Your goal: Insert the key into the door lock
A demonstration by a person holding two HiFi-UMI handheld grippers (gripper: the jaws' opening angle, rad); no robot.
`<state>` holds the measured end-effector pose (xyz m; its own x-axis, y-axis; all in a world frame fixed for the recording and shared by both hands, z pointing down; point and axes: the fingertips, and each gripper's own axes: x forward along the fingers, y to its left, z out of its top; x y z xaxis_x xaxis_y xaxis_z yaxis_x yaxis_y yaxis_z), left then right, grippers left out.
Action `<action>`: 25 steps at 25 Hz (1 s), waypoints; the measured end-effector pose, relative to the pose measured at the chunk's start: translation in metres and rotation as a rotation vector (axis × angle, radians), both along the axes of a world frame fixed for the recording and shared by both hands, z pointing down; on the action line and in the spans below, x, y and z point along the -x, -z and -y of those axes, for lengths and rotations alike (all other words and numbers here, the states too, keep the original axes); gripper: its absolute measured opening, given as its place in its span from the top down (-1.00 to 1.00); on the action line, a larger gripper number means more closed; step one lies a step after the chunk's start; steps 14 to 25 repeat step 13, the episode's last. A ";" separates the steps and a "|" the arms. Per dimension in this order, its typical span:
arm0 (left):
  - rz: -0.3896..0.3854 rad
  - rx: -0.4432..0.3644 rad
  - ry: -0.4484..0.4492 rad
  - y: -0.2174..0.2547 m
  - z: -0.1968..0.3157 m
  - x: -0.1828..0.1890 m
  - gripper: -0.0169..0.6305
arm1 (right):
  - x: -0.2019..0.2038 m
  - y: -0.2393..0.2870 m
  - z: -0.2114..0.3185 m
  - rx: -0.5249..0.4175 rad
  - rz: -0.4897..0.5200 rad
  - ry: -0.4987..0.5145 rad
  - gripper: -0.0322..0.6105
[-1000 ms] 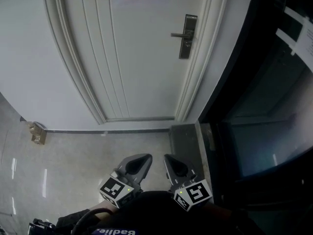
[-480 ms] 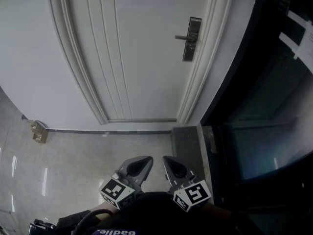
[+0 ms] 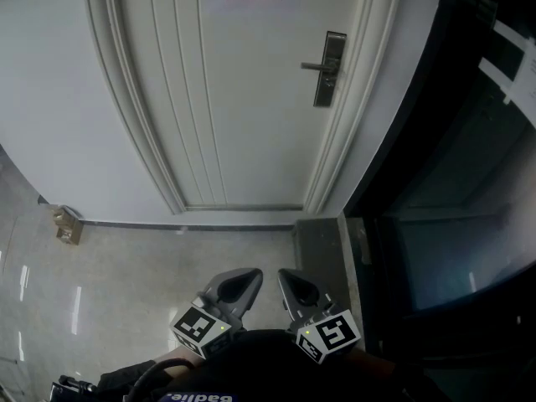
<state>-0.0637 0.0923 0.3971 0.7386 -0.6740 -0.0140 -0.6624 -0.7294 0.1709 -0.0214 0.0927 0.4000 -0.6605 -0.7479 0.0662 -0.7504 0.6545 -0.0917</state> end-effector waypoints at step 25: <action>-0.001 0.002 -0.006 0.000 0.000 -0.005 0.89 | -0.003 0.000 -0.002 0.000 -0.006 0.000 0.89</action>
